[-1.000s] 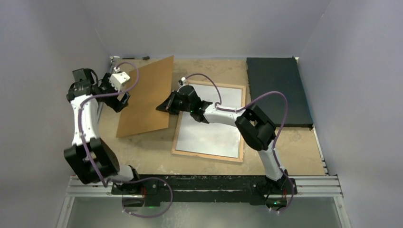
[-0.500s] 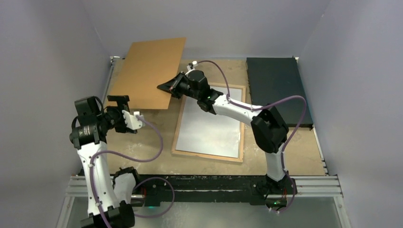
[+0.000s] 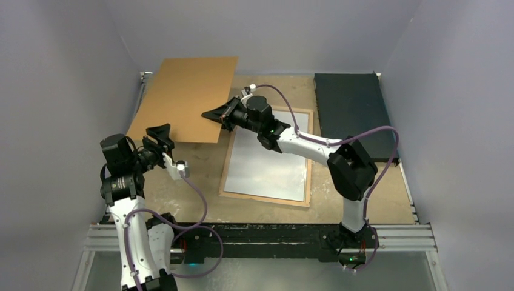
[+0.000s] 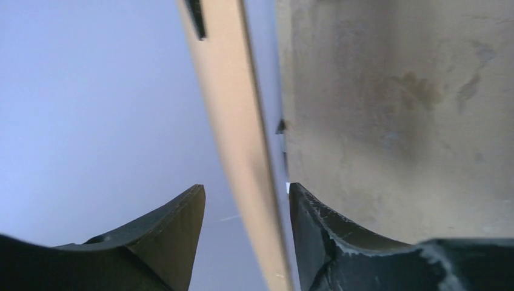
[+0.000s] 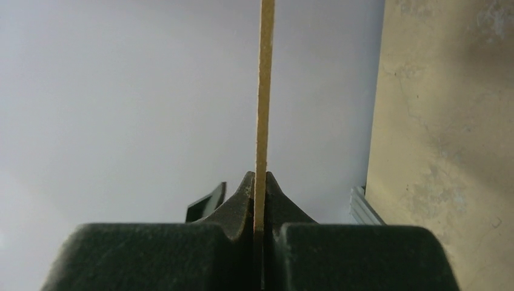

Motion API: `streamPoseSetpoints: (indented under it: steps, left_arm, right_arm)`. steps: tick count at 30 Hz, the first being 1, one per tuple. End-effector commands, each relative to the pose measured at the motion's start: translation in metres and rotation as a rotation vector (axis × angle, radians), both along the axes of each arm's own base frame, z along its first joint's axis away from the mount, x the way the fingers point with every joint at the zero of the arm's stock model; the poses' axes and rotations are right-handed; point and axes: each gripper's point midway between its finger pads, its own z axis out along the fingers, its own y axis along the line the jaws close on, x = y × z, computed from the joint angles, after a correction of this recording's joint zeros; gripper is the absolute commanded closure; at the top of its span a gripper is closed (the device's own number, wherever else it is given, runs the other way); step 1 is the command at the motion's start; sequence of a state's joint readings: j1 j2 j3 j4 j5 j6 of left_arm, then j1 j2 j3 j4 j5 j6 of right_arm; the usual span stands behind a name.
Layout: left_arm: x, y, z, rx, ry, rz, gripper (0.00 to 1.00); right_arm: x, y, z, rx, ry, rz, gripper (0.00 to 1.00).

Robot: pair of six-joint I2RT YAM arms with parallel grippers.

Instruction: Put the photo into the frame

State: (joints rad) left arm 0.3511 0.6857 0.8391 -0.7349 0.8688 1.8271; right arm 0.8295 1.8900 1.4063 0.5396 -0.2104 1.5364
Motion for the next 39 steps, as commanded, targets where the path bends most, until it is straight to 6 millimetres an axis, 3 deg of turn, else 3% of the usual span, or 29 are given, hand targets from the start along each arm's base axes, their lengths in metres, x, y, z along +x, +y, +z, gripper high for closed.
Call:
streamPoseSetpoints:
  steps: [1,3,10,12,15,17,18,20,28,33,36,39]
  left_arm:
    - [0.01,-0.013,0.027,0.067,-0.178,-0.12,0.52]
    - [0.013,-0.012,0.022,0.081,-0.171,-0.126,0.57]
    - [0.026,-0.006,0.03,0.053,-0.178,-0.1,1.0]
    - [0.029,-0.006,0.039,0.034,-0.201,-0.089,1.0]
    - [0.032,-0.005,0.051,0.009,-0.206,-0.082,1.0]
    - [0.036,-0.003,0.067,-0.063,-0.178,-0.057,1.0]
    - [0.037,-0.003,0.08,-0.093,-0.166,-0.048,1.0]
    - [0.038,-0.003,0.088,-0.121,-0.109,-0.041,1.0]
    - [0.029,-0.01,0.097,-0.141,-0.093,-0.064,1.0]
    - [0.019,-0.017,0.105,-0.154,-0.049,-0.091,1.0]
    - [0.014,-0.023,0.107,-0.18,-0.001,-0.113,1.0]
    - [0.009,-0.029,0.111,-0.22,0.044,-0.135,1.0]
  right_arm:
    - [-0.029,-0.004,0.086,0.196,-0.132,0.07,0.97]
    - [-0.034,-0.001,0.089,0.195,-0.134,0.091,0.96]
    - [-0.045,-0.004,0.094,0.187,-0.144,0.123,0.89]
    - [-0.056,-0.002,0.089,0.167,-0.144,0.185,0.83]
    - [-0.062,-0.004,0.085,0.105,-0.257,0.239,0.6]
    - [-0.059,-0.009,0.081,0.01,-0.373,0.258,0.42]
    - [-0.057,-0.014,0.078,-0.044,-0.436,0.268,0.36]
    - [-0.052,-0.028,0.075,-0.125,-0.548,0.278,0.26]
    - [-0.046,-0.107,0.09,-0.276,-0.965,0.324,0.14]
    - [-0.039,-0.151,0.087,-0.567,-1.4,0.179,0.04]
    - [-0.04,-0.167,0.073,-0.669,-1.56,0.132,0.01]
    - [-0.038,-0.167,0.059,-0.728,-1.673,0.173,0.01]
